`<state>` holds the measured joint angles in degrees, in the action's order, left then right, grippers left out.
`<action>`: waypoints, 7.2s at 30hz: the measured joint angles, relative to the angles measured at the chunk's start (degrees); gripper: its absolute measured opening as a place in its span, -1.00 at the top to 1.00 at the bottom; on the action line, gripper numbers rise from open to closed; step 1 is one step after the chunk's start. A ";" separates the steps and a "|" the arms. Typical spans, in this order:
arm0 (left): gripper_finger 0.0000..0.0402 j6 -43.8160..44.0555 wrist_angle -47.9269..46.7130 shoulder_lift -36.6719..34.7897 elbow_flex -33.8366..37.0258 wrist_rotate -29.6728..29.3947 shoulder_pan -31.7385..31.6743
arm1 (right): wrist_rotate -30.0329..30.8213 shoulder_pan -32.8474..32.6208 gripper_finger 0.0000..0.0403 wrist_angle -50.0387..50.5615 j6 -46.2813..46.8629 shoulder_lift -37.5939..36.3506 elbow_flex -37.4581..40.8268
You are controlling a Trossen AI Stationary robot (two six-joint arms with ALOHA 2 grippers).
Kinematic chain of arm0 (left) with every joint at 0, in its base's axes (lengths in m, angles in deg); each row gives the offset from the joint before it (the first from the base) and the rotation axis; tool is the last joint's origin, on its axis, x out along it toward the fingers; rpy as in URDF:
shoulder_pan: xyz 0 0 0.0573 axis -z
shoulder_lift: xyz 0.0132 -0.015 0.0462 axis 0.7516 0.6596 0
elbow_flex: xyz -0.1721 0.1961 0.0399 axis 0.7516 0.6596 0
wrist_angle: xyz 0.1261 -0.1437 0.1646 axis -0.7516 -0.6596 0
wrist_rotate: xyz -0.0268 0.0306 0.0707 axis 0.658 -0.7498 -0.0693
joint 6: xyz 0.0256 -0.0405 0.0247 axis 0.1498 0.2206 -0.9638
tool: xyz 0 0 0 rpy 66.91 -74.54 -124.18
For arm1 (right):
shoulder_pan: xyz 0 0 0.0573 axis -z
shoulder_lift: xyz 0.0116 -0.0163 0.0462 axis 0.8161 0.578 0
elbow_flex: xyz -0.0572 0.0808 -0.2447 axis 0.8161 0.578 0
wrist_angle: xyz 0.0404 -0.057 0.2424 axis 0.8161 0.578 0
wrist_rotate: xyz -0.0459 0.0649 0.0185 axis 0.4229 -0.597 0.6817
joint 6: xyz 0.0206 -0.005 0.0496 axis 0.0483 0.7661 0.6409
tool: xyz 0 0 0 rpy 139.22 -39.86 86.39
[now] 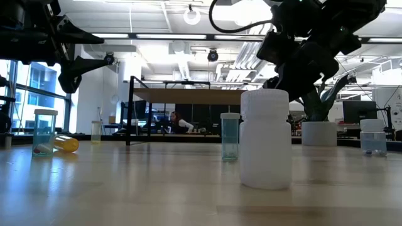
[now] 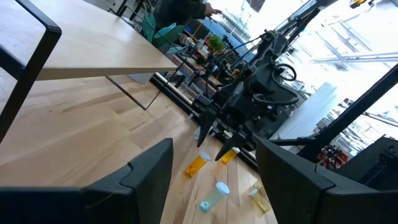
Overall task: Pick and place medicine bottles onto shelf by color
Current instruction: Put the middle orange medicine bottle on the shelf, then put the top yellow medicine bottle on the shelf
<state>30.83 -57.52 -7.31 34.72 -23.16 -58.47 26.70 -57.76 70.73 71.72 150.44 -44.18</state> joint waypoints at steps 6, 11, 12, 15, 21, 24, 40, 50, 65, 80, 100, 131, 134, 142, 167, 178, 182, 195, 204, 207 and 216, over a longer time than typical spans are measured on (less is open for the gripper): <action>-0.10 0.00 0.00 0.00 -0.01 0.00 0.01 | 0.00 0.00 -0.08 -0.22 0.00 1.24 0.02; -0.10 0.00 -0.13 0.00 0.00 -0.01 0.00 | 0.00 0.00 -0.08 -0.36 -0.17 1.32 0.04; -0.10 0.00 -0.13 0.00 -0.01 -0.02 0.02 | 0.00 0.00 -0.08 -0.34 -0.17 1.32 0.11; -0.10 -0.01 -0.19 0.00 -0.01 -0.02 0.01 | 0.00 0.00 -0.06 -0.62 -0.17 1.68 0.13; -0.10 -0.02 -0.24 0.00 0.00 -0.01 0.01 | -0.02 0.00 -0.03 -1.85 1.02 3.86 0.15; -0.10 -0.02 -0.26 0.00 0.01 0.02 0.00 | 0.00 0.00 -0.03 -2.00 1.92 3.90 0.15; -0.10 -1.53 -0.28 0.00 -0.01 0.02 0.00 | -0.02 0.00 0.40 -2.02 1.97 3.83 0.15; -0.10 -3.54 -0.28 0.00 0.02 0.02 0.00 | -0.02 0.00 0.45 -1.88 7.23 3.81 -0.14; -0.10 -5.32 -0.28 0.00 0.00 0.07 0.01 | 11.08 2.03 0.45 12.71 11.45 3.79 -19.00; -0.10 -12.05 -0.27 0.00 -0.01 -0.20 0.02 | 16.98 15.44 0.45 16.04 11.39 3.81 -35.01; -0.10 -12.22 1.73 0.00 0.01 -20.63 0.01 | 7.89 41.14 0.45 25.10 -2.53 4.59 -52.59; -0.10 -12.52 1.88 0.00 0.01 -25.32 0.00 | -2.60 42.37 0.45 39.15 -14.14 16.59 -52.81; -0.10 -12.52 1.86 0.00 0.01 -25.31 0.01 | -2.59 41.87 0.45 38.78 -13.69 17.43 -52.78; -0.10 -12.52 1.86 0.00 0.01 -25.30 0.00 | -2.45 41.51 0.45 38.18 -12.44 18.04 -52.78; -0.10 -12.52 1.86 0.00 0.02 -25.27 0.00 | -2.38 41.53 0.14 38.05 -14.12 17.91 -52.76; -0.10 -12.52 2.14 0.00 0.02 -25.81 0.02 | -2.36 41.83 0.14 38.78 -14.14 17.23 -57.22; -0.10 -13.57 5.26 0.00 0.00 -28.19 0.02 | -2.36 41.81 0.13 39.18 -14.45 17.23 -60.94; -0.16 -30.66 10.47 0.00 -7.97 -31.71 0.00 | -2.32 43.26 0.14 40.47 -16.09 17.14 -70.47; -0.15 -49.84 7.64 7.71 -21.50 -34.99 0.00 | -2.32 44.33 0.14 40.93 -16.09 17.16 -71.19; -0.15 -53.53 1.12 12.64 -26.99 -39.53 0.00 | -2.32 44.31 0.14 40.93 -16.15 17.16 -71.19; -0.15 -46.94 -24.86 26.20 -42.76 -41.53 -0.71 | 3.30 44.39 0.14 41.54 -19.43 16.87 -71.19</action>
<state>-16.10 -82.37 18.89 -8.04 -64.69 -59.17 30.00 -13.37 112.27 52.29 167.32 -115.37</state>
